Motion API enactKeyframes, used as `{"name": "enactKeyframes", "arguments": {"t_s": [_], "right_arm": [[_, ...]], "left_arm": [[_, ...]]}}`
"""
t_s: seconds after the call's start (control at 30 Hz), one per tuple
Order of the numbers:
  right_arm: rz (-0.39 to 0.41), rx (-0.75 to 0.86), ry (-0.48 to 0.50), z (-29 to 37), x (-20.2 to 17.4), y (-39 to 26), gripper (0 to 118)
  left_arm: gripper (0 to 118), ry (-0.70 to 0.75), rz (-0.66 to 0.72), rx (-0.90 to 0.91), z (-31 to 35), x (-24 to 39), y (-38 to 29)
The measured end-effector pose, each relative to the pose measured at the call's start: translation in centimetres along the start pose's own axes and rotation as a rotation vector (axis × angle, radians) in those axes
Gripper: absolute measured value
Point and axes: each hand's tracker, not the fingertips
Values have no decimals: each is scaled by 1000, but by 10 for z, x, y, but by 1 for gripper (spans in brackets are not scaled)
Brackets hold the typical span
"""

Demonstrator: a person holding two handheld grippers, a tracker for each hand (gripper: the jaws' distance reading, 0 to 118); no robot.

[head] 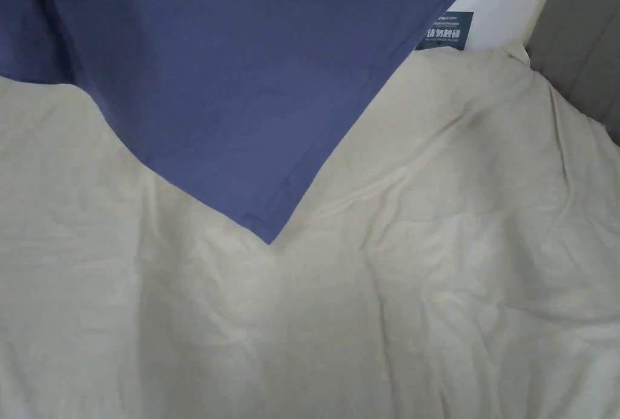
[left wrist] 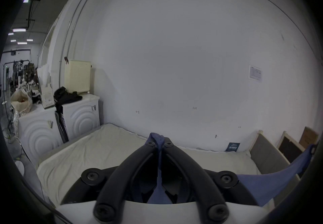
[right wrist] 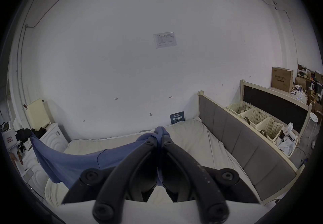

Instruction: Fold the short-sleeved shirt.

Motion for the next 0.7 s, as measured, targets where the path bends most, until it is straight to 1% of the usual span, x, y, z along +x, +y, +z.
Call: {"name": "enactKeyframes", "arguments": {"t_s": [0.07,0.13,0.2,0.33,0.47,0.53,0.7], "right_arm": [[-2,9,-10,-18,-3,2,6],[-9,12,-20,-30,-10,2,6],[-12,1,-21,-50,-13,1,6],[1,-26,-31,-83,-19,-11,6],[25,-101,-36,-106,-21,-41,6],[41,-163,-44,-113,-19,-66,6],[51,-246,-16,-106,3,-125,6]], "left_arm": [[3,-8,47,-17,-15,0,6],[3,-6,53,-3,-27,3,7],[3,11,11,22,-39,9,5],[3,30,-18,24,-60,14,-11],[3,39,-21,-56,-76,4,-53],[3,41,-66,-129,-77,-4,-80],[3,-6,-84,-229,-49,-33,-148]]}}
